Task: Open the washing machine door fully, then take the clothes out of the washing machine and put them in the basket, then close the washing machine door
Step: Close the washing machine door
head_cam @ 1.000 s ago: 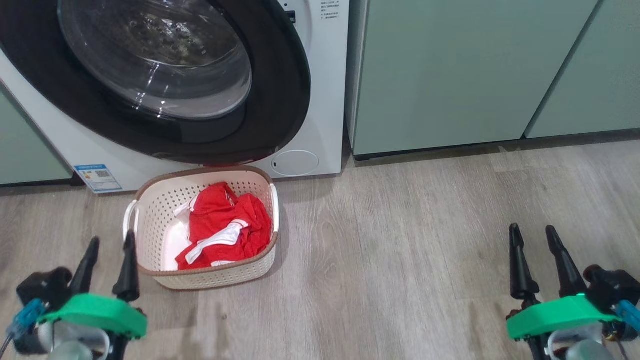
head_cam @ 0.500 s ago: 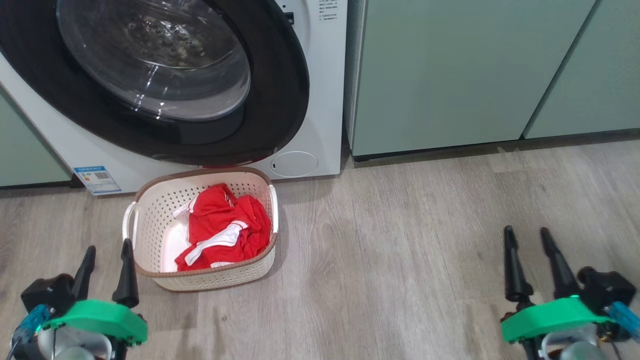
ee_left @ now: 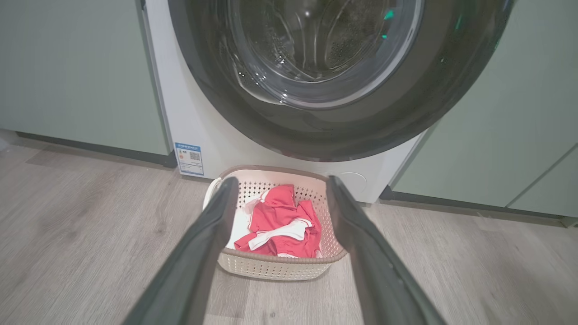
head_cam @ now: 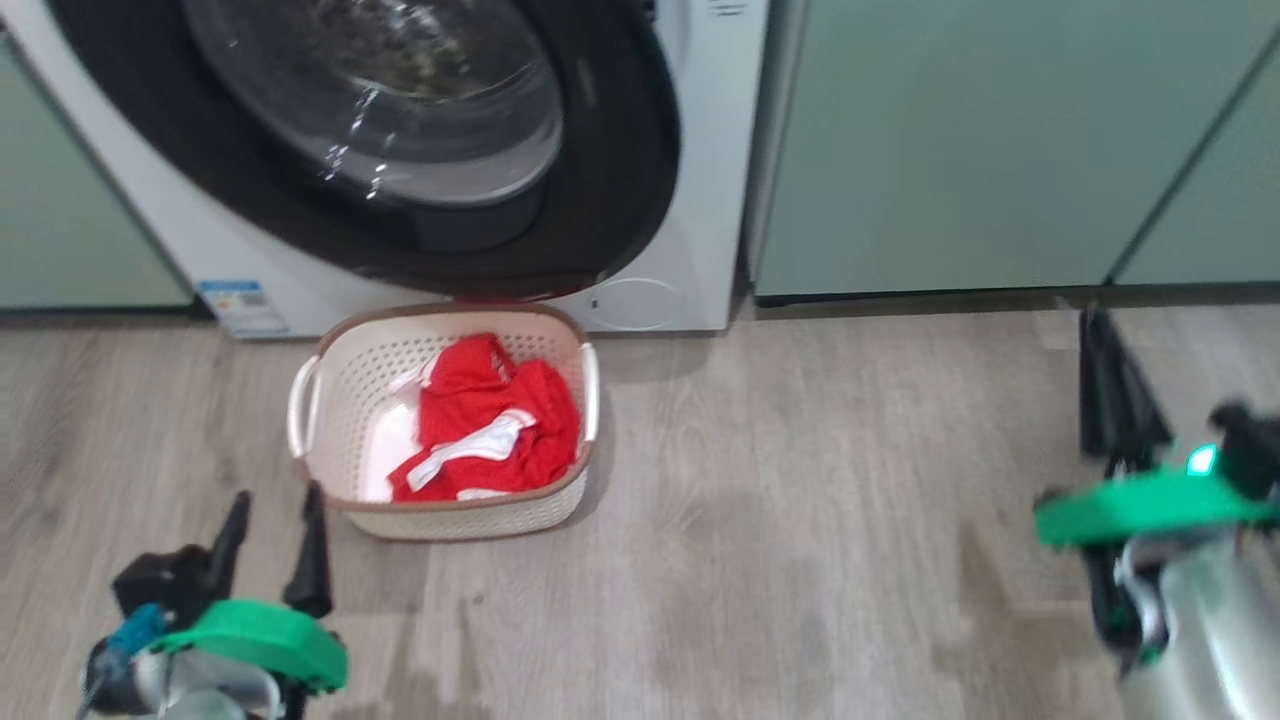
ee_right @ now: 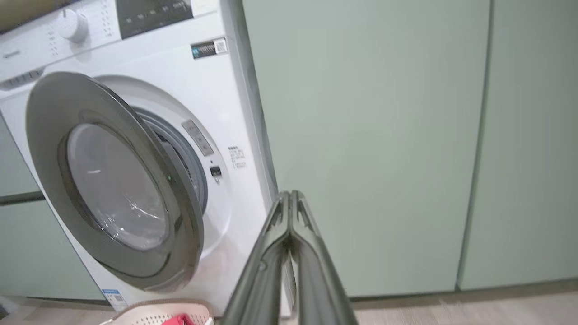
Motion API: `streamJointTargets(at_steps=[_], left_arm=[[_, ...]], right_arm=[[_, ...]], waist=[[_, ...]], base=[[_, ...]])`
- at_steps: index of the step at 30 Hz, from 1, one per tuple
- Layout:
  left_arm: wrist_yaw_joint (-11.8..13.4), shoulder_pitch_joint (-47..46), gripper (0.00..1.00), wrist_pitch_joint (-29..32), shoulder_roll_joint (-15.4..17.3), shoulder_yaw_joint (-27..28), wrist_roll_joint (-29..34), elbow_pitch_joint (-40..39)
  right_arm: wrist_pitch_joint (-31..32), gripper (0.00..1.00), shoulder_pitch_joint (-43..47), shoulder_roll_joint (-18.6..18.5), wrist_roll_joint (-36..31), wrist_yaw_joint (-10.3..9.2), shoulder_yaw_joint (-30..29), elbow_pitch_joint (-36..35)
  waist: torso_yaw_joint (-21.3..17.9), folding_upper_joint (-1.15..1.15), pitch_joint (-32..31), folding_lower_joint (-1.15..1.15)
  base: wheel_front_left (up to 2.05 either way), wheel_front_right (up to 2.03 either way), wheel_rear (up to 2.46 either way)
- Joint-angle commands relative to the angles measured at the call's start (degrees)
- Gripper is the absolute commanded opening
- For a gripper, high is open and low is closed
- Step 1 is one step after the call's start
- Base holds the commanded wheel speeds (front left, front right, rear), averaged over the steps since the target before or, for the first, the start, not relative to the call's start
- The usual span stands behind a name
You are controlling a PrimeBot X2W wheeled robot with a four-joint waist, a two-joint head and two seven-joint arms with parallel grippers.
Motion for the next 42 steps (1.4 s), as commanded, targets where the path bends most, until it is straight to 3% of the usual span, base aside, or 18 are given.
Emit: streamJointTargets(at_steps=[1,10,22,33,42], left_arm=[[-0.4,-2.5,1.0,-0.4,0.6,1.7,0.9,-1.9],[-0.4,-5.3,1.0,-0.4,-2.8,-0.7,3.1,-4.5],[-0.4,-9.5,1.0,-0.4,-5.0,-5.4,2.9,-5.9],[-0.4,-12.2,1.0,-0.4,-5.1,-11.4,-1.5,-7.7],[0.0,-13.2,1.0,-0.4,-5.1,-12.9,-2.6,-8.4]], right_arm=[[-0.4,0.0,-3.2,-1.2,0.0,-0.04,1.8,-2.3],[-0.4,0.0,-19.4,-6.3,1.2,-0.04,9.6,0.1],[-0.4,0.0,-35.6,-9.4,5.5,-0.04,23.6,14.9],[-0.4,0.0,-45.2,-11.3,10.7,-0.04,29.7,26.6],[-0.4,0.0,-49.4,-12.1,12.0,-0.04,28.5,30.6]], waist=[[1.8,0.0,1.1,0.0],[10.3,0.0,6.5,0.0],[19.3,0.0,12.2,0.0],[22.6,0.0,17.3,0.0],[22.5,0.0,19.3,0.0]], base=[[0.0,0.0,0.0],[0.0,0.0,0.0],[0.0,0.0,0.0],[0.0,0.0,0.0],[0.0,0.0,0.0]])
